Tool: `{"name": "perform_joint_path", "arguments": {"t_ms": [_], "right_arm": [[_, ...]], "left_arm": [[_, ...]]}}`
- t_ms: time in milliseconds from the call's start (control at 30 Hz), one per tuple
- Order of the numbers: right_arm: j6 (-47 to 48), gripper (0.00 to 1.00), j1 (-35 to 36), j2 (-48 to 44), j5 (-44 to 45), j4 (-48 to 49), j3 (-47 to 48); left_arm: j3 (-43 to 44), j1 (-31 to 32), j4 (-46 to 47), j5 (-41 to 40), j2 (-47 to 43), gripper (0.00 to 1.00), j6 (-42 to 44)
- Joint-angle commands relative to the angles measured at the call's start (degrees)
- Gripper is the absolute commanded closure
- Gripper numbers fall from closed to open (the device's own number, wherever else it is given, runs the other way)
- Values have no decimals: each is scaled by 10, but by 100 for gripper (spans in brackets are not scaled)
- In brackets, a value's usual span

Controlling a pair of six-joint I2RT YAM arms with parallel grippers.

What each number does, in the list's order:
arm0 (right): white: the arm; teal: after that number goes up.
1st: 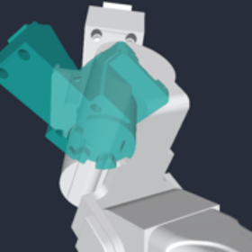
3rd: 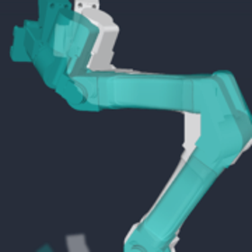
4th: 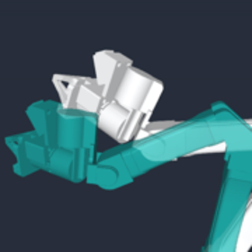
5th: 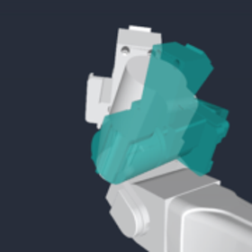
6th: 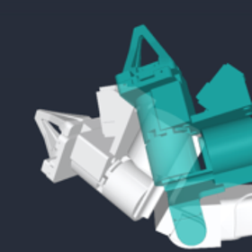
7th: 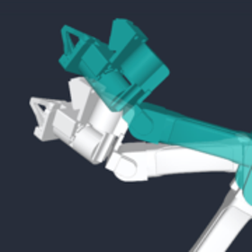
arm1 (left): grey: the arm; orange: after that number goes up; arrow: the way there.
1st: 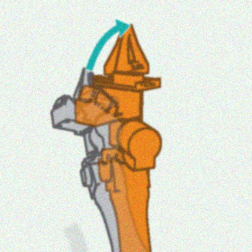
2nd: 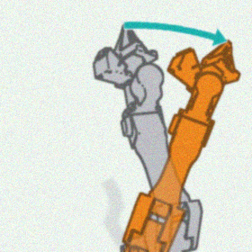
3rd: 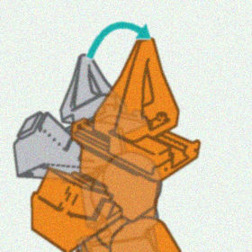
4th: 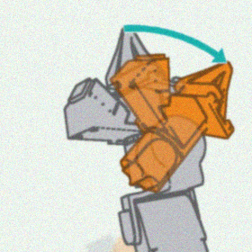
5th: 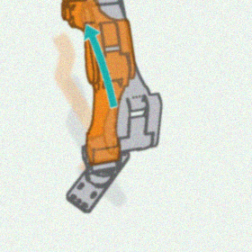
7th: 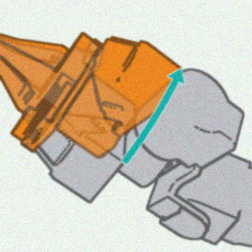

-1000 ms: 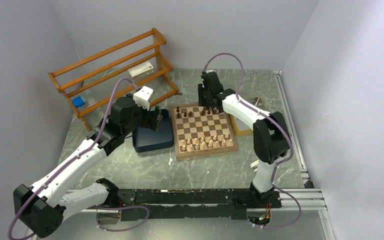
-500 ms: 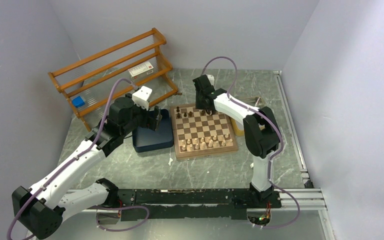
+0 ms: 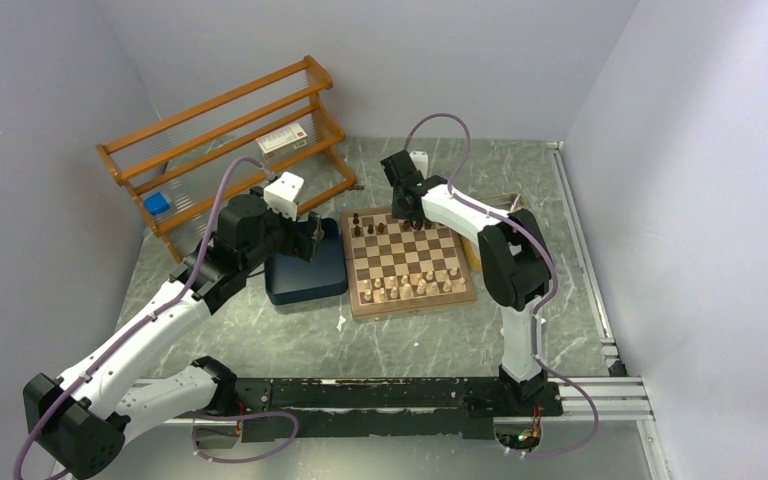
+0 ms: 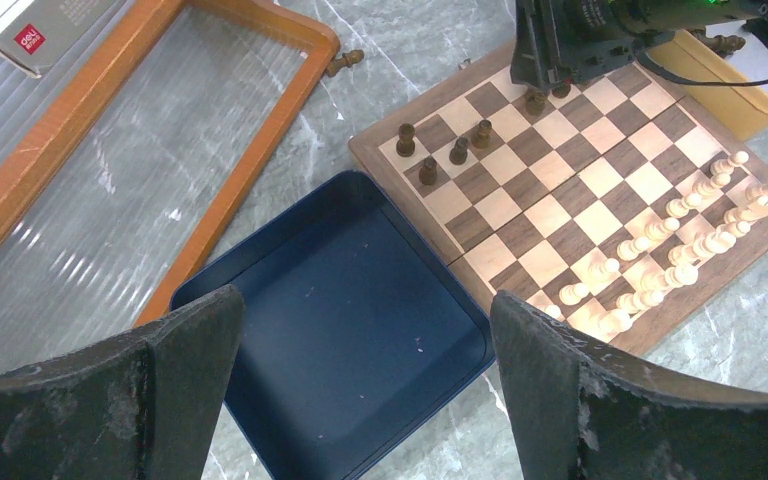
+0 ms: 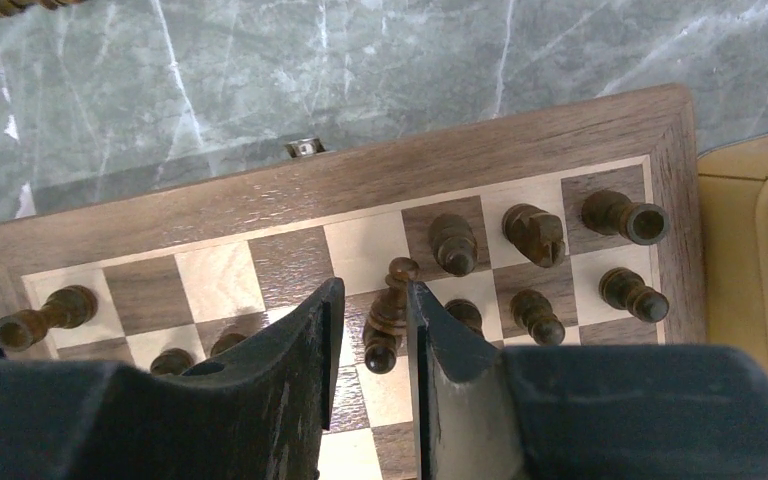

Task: Set up the chess pieces on the board
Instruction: Pick up the chess piece from the chessboard.

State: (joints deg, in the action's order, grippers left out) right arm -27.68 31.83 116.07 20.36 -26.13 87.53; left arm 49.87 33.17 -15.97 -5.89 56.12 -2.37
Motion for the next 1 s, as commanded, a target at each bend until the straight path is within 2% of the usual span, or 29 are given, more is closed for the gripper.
{"name": "perform_joint_path", "arguments": {"t_ms": [0,733,967], "right_arm": [[-11,67,2,17,24,-14,23],[2,68,2,70,28,-54,84],[21,76,2,81,30,-67,102]], "left_arm": [[2,2,3,-2,-12,3,1],[2,4,3,-3,-13,3,3],[2,4,3,-4,-14,3,3]]}}
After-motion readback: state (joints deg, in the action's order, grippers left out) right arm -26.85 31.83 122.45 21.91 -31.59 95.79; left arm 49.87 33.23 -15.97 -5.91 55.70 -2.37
